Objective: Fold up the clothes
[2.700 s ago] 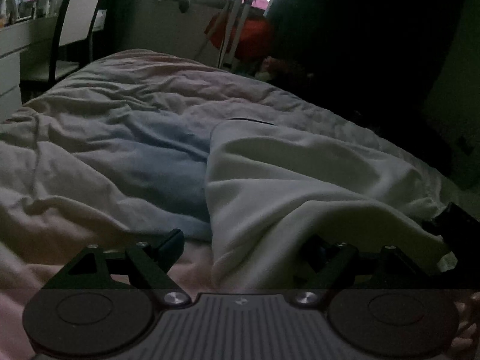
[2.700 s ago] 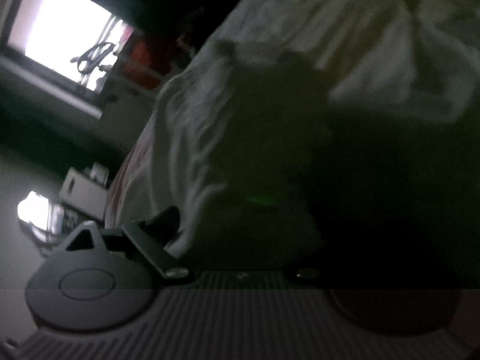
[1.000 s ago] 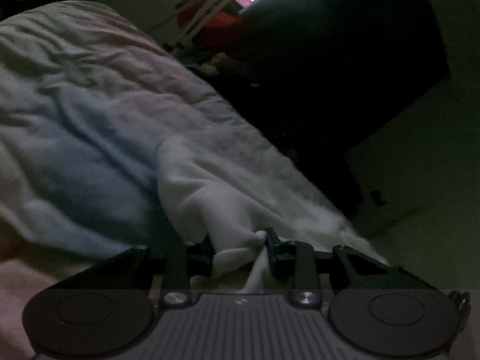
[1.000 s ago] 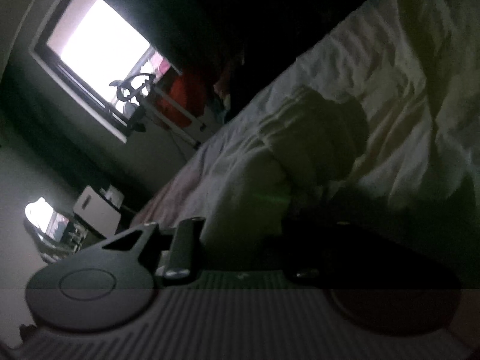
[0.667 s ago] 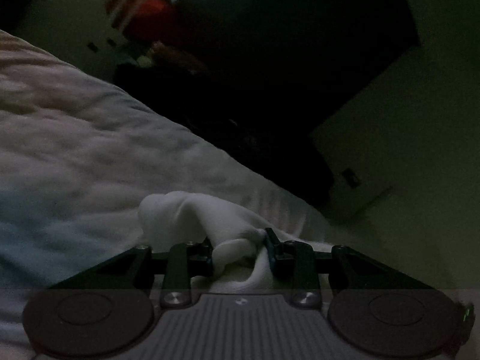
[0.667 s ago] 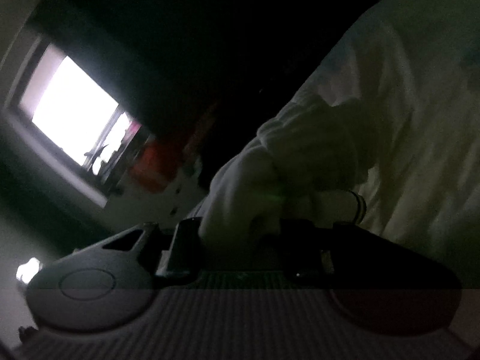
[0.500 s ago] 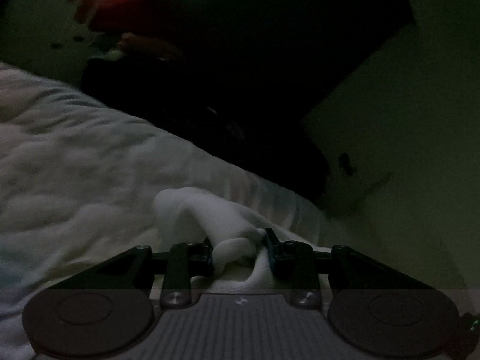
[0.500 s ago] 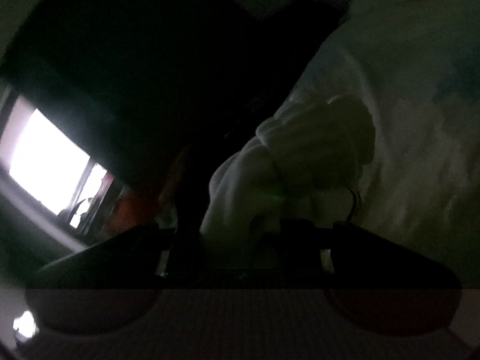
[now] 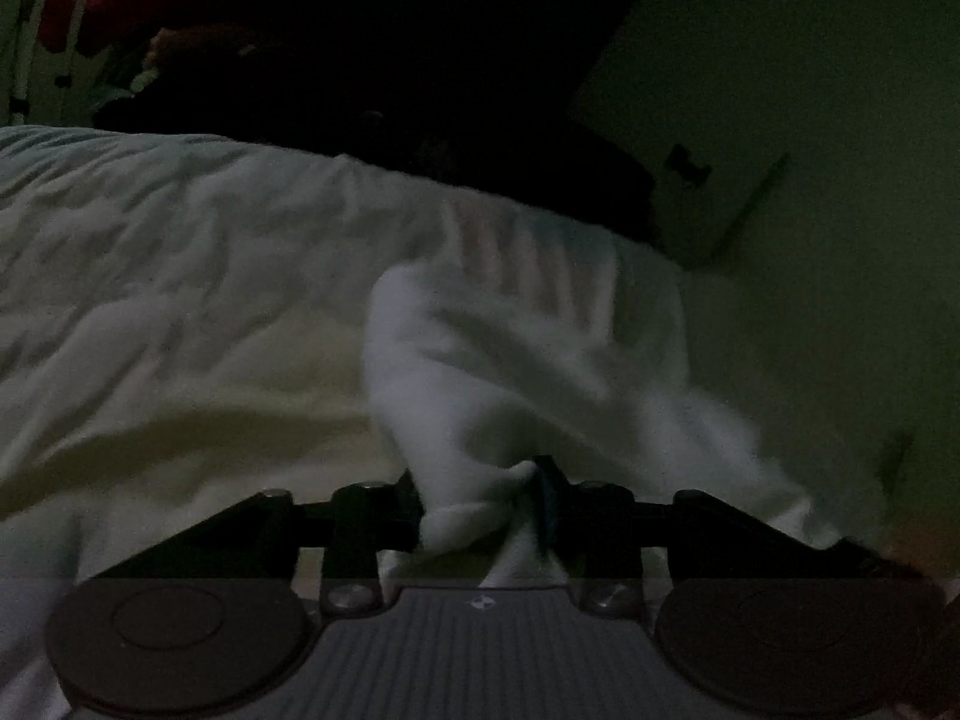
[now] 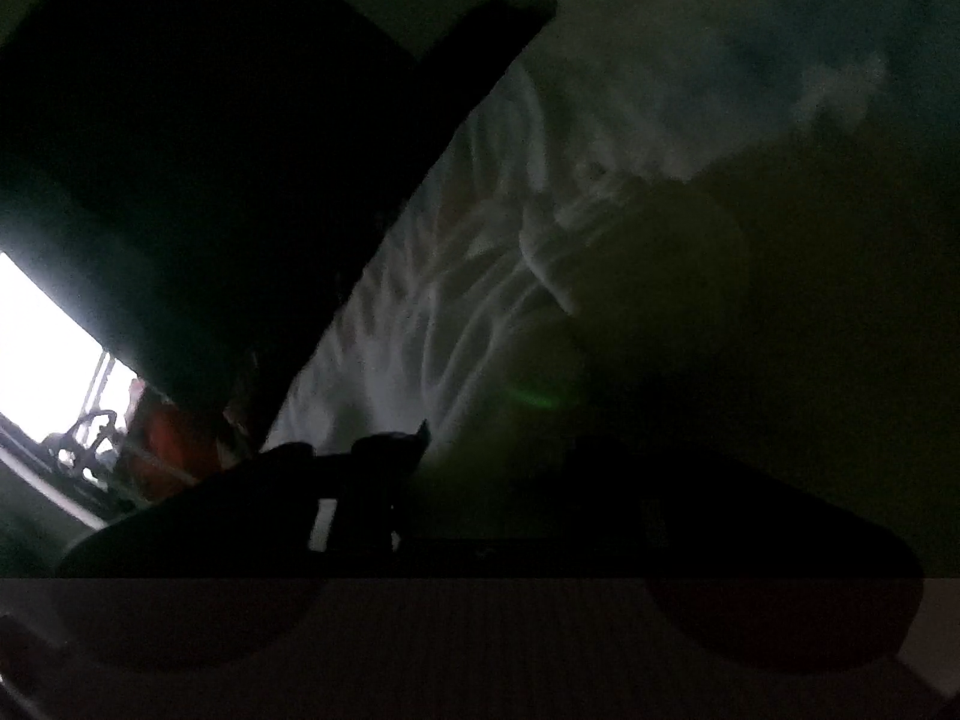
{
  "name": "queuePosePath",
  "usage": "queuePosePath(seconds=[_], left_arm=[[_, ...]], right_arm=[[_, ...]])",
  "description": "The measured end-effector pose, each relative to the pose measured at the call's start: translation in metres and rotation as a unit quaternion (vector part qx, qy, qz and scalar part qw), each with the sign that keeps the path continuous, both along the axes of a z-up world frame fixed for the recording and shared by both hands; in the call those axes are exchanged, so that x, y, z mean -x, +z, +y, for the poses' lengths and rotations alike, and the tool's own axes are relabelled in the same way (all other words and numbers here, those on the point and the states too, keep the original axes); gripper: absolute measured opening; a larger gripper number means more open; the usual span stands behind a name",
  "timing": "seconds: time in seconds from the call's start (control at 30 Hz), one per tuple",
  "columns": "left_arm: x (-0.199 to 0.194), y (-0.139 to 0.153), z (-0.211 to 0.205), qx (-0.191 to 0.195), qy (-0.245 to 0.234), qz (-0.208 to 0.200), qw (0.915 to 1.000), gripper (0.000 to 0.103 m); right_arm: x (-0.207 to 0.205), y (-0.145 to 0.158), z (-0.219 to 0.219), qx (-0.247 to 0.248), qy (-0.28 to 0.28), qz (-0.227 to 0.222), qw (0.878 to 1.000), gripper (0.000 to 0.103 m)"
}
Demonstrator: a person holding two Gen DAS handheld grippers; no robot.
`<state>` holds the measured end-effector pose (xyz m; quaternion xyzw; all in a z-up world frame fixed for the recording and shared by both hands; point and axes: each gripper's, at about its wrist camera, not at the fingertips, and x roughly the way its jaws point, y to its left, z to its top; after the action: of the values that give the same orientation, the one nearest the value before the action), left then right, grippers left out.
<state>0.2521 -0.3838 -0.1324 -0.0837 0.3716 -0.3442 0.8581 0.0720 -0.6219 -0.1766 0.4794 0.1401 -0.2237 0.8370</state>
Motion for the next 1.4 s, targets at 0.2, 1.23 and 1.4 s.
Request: queuePosePath(seconds=[0.2, 1.23, 1.4], left_arm=[[0.012, -0.004, 0.008, -0.036, 0.000, -0.021, 0.9991, 0.069], [0.284, 0.218, 0.149, -0.050, 0.031, -0.244, 0.9680, 0.103], [0.301, 0.202, 0.162, -0.067, 0.028, -0.255, 0.9643, 0.103]], right_arm=[[0.005, 0.010, 0.007, -0.031, 0.001, 0.063, 0.998, 0.049], [0.184, 0.225, 0.198, 0.337, 0.092, 0.020, 0.937, 0.094], [0.190, 0.204, 0.218, 0.371, 0.075, 0.023, 0.925, 0.094]])
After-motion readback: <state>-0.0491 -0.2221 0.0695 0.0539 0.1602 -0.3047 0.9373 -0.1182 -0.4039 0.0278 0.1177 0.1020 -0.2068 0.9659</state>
